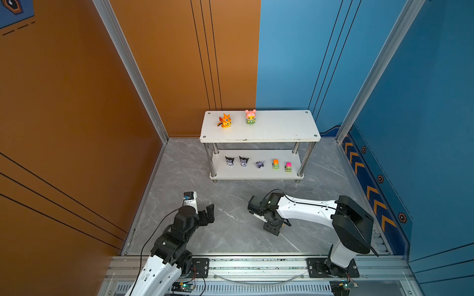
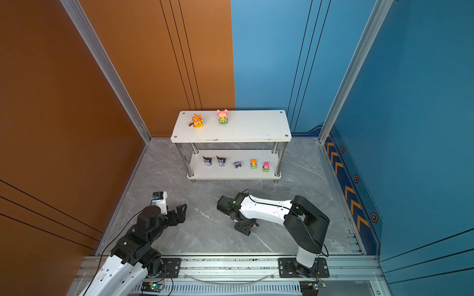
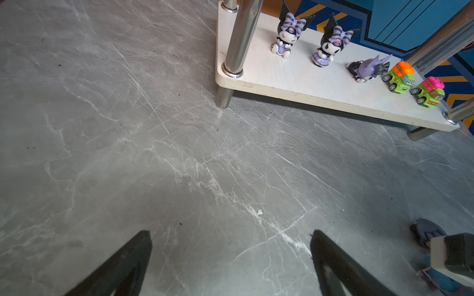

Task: Organize plastic toys on shelves
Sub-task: Pick up the plastic toy from the bottom-center of the table.

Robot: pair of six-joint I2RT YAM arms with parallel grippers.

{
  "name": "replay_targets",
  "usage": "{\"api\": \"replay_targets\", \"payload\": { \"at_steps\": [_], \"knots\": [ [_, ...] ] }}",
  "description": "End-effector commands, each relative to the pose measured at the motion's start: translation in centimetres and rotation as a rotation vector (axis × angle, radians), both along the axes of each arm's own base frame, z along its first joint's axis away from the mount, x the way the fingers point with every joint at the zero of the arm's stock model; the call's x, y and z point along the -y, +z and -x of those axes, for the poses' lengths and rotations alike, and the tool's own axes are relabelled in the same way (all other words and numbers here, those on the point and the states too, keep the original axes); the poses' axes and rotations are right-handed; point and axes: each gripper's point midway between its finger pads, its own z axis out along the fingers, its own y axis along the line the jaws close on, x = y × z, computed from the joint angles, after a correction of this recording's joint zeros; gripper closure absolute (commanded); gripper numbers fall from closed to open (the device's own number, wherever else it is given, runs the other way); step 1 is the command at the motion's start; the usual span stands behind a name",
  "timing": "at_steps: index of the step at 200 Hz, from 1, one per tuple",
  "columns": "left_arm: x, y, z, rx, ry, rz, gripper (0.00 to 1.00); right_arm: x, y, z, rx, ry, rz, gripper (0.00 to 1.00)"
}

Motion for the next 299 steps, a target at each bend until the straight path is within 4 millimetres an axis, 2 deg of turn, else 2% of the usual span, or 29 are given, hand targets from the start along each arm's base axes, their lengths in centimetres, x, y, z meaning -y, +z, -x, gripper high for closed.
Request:
{"api": "replay_targets", "payload": {
  "at_steps": [1, 53, 109, 140, 167, 177, 195, 215, 246, 272, 299],
  "knots": [
    [0.3, 0.1, -0.2, 0.013, -0.018, 0.005, 0.02, -0.2, 0.0, -0.8, 0.014, 0.018, 0.015, 0.38],
    [0.2, 0.1, -0.2, 0.016, -0.015, 0.007, 0.02, -0.1, -1.0, -0.5, -0.01, 0.026, 0.036, 0.49],
    [0.2, 0.0, -0.2, 0.009, -0.018, 0.003, 0.02, -0.8, -1.4, -0.6, -0.015, 0.042, 0.037, 0.51],
    [0.2, 0.0, -0.2, 0.01, -0.017, 0.004, 0.02, -1.1, -1.5, -0.6, -0.016, 0.044, 0.037, 0.63],
    [0.2, 0.0, -0.2, 0.012, -0.018, 0.005, 0.02, -1.5, -0.9, -0.3, -0.031, 0.039, -0.004, 0.66],
    [0.3, 0.1, -0.2, 0.012, -0.018, 0.006, 0.02, -1.9, -0.2, -0.1, -0.045, 0.025, -0.06, 0.66],
    [0.3, 0.0, -0.2, 0.009, -0.02, 0.005, 0.02, -3.0, 2.2, -0.1, -0.056, -0.006, -0.208, 0.66],
    [0.4, 0.0, -0.2, 0.007, -0.024, 0.005, 0.02, -4.1, 6.2, -0.3, -0.058, -0.033, -0.427, 0.67],
    [1.1, 0.2, -0.2, 0.013, -0.061, 0.027, 0.02, -4.4, 11.6, -0.8, -0.069, -0.064, -0.696, 0.69],
    [4.7, 1.8, -0.4, 0.061, -0.188, 0.22, 0.02, -4.9, 14.9, -0.1, -0.069, -0.024, -0.862, 0.69],
    [9.5, 6.8, -1.1, 0.162, -0.363, 0.532, 0.02, -5.6, 17.3, 0.3, -0.042, 0.017, -1.019, 0.69]
  ]
}}
